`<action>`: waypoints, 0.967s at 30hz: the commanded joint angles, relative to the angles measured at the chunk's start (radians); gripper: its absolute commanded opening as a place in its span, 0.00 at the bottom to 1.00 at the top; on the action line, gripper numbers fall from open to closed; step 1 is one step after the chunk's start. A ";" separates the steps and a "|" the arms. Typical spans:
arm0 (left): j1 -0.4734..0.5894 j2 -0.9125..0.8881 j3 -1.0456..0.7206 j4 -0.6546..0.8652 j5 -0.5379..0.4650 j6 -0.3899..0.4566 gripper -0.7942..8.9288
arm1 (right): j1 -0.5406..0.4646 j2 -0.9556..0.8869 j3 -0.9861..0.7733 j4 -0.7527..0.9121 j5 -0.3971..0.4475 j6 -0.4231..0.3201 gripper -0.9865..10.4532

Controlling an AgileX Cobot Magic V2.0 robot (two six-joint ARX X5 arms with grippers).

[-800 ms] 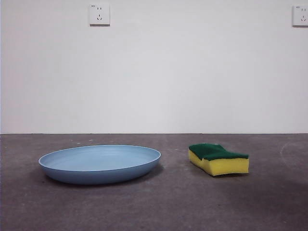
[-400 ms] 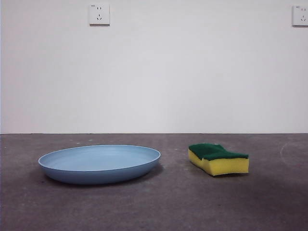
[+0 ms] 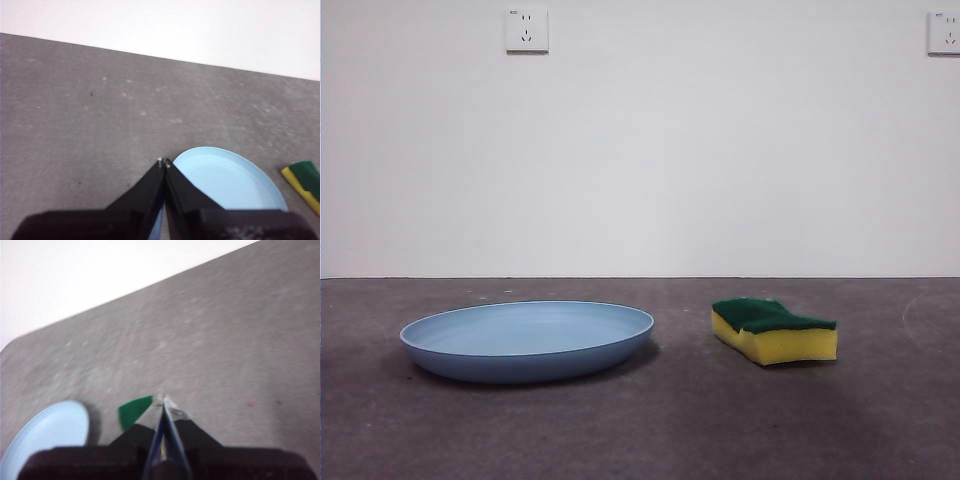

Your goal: Pick up the plate,pick up the cloth,clean the plate with the cloth

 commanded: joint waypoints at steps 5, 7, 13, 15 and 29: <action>0.003 0.334 0.212 -0.119 0.160 0.054 0.08 | 0.002 0.267 0.216 -0.130 -0.224 -0.155 0.09; 0.001 0.438 0.275 -0.165 0.192 0.085 0.08 | 0.003 0.333 0.266 -0.166 -0.248 -0.188 0.09; -0.002 0.647 0.396 -0.227 0.248 0.085 0.27 | 0.002 0.438 0.338 -0.184 -0.293 -0.194 0.25; -0.002 0.688 0.416 -0.214 0.295 0.074 0.41 | 0.003 0.446 0.344 -0.182 -0.292 -0.194 0.38; -0.052 1.028 0.520 -0.146 0.185 0.108 0.42 | 0.003 0.445 0.345 -0.180 -0.282 -0.193 0.45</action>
